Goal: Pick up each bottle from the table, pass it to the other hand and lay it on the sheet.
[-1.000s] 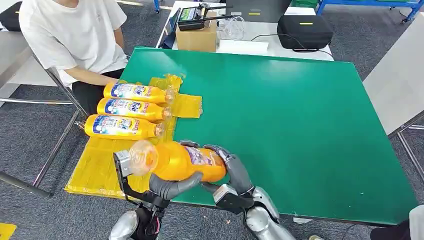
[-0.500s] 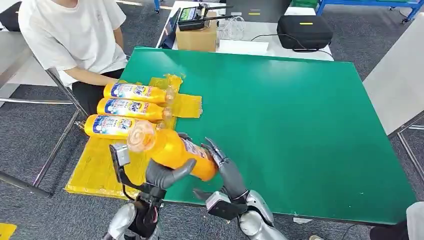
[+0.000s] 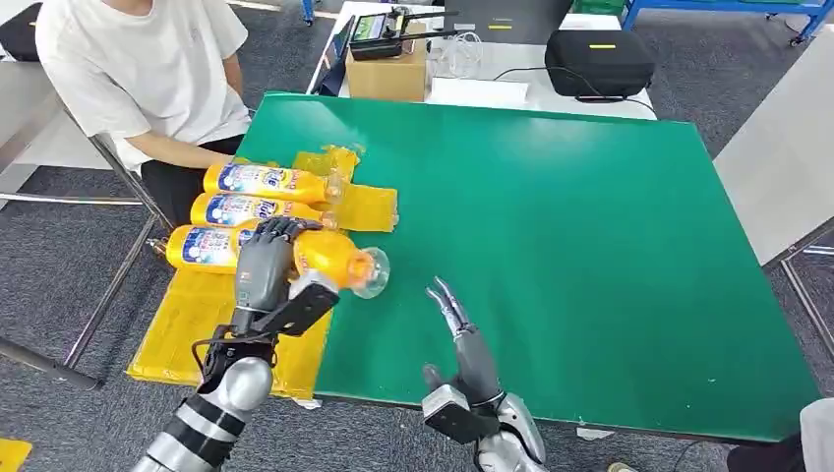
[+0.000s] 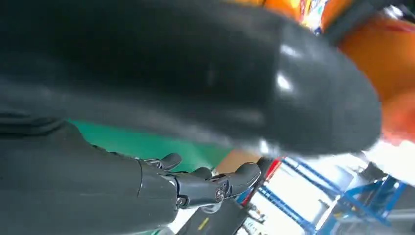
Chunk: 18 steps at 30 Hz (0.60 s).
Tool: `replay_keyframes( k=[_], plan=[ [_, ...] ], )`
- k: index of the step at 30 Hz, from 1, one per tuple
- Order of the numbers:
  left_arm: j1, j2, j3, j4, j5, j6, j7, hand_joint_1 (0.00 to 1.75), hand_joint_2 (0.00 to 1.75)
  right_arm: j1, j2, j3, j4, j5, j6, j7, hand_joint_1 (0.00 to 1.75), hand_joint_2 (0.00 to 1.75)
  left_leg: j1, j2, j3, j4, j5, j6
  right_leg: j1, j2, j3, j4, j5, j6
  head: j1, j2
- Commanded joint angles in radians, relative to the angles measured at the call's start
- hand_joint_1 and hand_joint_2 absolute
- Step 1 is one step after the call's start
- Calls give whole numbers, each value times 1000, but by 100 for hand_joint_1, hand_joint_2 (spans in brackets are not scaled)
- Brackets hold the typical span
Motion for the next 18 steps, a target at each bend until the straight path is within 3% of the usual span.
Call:
replay_keyframes(
  k=[1,9,15,18],
  plan=[
    [-46,42,-35,105,-308,-89,176,175,175,77,20,-119,-55,-27,49,-4,0,0,0,-4,2,-2,0,2,1,-3,2,-1,-1,-3,1,0],
    [175,47,35,-124,-555,-86,288,175,175,157,20,-206,-128,-56,27,0,0,0,0,0,2,-2,-1,3,1,1,3,-2,-1,-3,0,0],
    [235,25,57,-204,-635,-60,309,175,175,181,24,-235,-137,-72,10,9,0,0,1,-1,1,-2,-1,3,1,0,2,-2,-1,-4,0,0],
    [208,8,50,-160,-630,-102,311,175,175,181,28,-237,-135,-86,30,4,0,0,0,-2,-1,-1,-1,2,1,-1,0,-1,-1,-3,1,0]
  ],
)
